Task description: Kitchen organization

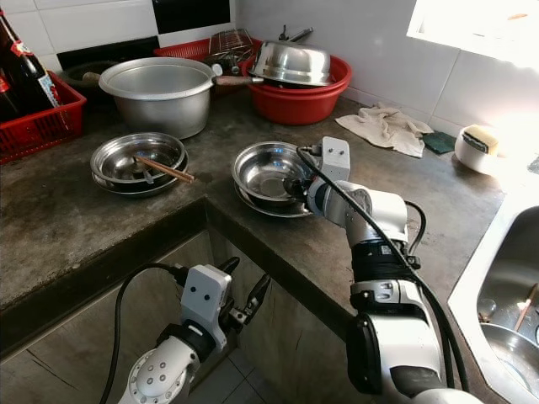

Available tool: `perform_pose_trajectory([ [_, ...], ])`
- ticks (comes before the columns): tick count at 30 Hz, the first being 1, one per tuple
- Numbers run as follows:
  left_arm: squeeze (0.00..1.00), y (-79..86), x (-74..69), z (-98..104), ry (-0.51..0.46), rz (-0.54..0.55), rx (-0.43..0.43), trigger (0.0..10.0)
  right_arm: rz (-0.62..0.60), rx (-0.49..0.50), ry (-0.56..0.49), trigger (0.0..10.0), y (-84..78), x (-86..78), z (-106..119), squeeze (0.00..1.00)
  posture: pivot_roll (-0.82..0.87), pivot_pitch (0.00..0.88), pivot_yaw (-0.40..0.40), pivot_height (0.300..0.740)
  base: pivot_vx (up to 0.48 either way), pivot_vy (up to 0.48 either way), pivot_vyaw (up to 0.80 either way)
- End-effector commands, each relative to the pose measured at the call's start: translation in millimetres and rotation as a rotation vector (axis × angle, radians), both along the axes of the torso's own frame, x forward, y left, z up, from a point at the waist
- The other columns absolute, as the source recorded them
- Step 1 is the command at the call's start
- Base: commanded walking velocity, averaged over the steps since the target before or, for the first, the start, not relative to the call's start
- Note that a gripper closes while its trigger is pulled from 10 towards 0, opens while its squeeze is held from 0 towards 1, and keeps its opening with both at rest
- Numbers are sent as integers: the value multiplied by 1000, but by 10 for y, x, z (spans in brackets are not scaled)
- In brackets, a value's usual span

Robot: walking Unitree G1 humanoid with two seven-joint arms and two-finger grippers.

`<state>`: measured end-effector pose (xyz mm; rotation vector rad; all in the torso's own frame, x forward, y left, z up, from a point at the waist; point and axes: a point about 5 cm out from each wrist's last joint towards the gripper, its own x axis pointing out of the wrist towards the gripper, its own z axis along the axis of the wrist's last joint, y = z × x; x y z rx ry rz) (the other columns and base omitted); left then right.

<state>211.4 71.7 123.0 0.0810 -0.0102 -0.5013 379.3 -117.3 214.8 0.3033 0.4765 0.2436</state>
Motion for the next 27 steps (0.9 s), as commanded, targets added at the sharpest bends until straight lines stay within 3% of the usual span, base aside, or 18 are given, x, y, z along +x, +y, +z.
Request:
perform_pose_trajectory([
  [1,0,-13,2,15,1,1,-5,10000,-2,20,24,10000,5,11,19,0,125,41,-95,740,0,0,0],
  [9,0,-13,8,16,0,7,-2,10000,-40,146,133,10000,7,22,-53,0,127,44,-97,740,0,0,0],
  [10,0,-12,8,18,0,9,-3,10000,-43,163,144,8980,9,21,-61,0,127,43,-98,740,0,0,0],
  [12,0,-12,8,18,0,10,-3,10000,-45,171,150,8980,11,21,-63,0,127,43,-98,740,0,0,0],
  [13,0,-11,11,21,1,12,-3,10000,-53,185,160,0,9,21,-65,0,126,45,-100,740,0,0,0],
  [22,0,-11,14,19,3,18,-5,10000,-86,215,175,0,-3,29,-53,0,125,45,-102,740,0,0,0],
  [27,0,-10,20,18,4,19,-4,10000,-124,278,164,0,-7,40,-18,0,126,43,-101,740,0,0,0],
])
